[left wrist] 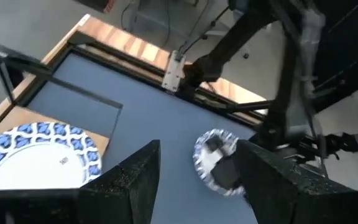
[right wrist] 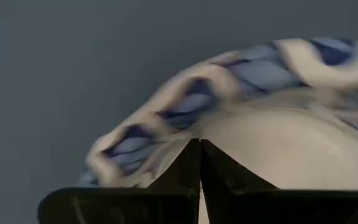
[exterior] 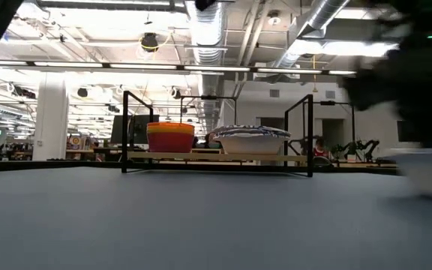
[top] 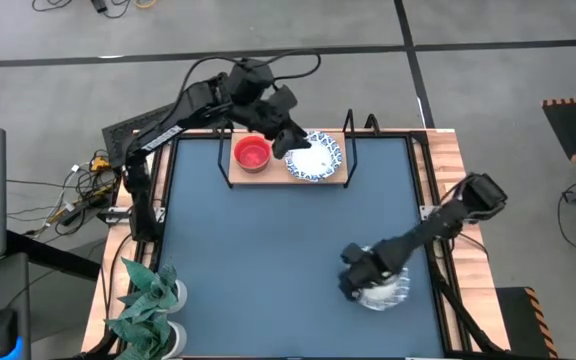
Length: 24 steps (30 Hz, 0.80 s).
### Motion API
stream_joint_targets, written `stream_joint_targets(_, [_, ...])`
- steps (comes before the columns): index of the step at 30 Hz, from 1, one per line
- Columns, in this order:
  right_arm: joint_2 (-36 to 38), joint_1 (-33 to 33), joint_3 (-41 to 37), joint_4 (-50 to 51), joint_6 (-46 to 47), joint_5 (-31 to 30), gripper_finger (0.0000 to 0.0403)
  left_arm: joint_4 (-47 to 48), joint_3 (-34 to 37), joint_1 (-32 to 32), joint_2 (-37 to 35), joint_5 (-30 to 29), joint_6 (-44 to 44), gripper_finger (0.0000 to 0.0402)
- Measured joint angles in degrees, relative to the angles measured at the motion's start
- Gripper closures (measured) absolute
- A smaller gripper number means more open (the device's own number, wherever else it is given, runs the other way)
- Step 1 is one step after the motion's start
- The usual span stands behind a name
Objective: Place and stack bowls onto a shelf
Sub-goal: Stack the blue patterned paper bowl into the blue patterned paper bowl on the shelf
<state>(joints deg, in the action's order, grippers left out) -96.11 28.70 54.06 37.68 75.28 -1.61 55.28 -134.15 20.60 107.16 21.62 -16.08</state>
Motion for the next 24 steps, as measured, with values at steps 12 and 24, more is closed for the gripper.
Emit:
stream_joint_targets(12, [-1.1, -13.3, 15.6, -6.3, -31.8, -3.3, 0.0373, 12.7, 0.0, -2.9, -6.4, -11.2, 3.2, 0.0207])
stream_joint_targets(24, [17.0, -4.7, 22.2, 17.2, -20.4, -14.2, 0.0372, 15.0, 7.3, -9.0, -7.3, -22.3, -0.1, 0.0207])
